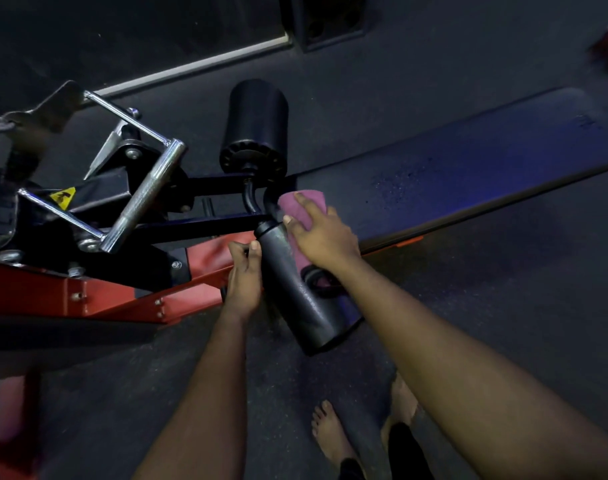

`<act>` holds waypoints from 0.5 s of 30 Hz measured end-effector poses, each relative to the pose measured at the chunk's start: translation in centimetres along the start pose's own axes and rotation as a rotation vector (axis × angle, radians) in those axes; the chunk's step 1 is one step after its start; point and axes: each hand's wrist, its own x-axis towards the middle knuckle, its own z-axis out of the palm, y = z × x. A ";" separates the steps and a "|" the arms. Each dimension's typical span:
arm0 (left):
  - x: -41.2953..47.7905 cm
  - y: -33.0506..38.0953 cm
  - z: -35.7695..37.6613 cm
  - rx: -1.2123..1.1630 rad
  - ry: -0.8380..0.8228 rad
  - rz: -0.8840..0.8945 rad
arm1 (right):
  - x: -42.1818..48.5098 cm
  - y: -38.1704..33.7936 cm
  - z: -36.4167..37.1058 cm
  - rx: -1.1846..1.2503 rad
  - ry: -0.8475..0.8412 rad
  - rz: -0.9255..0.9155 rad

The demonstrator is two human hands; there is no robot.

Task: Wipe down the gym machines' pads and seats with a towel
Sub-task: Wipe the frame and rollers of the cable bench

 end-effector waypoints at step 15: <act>-0.6 0.7 -0.6 -0.024 0.027 0.106 | -5.9 -1.3 2.6 -0.202 0.192 -0.103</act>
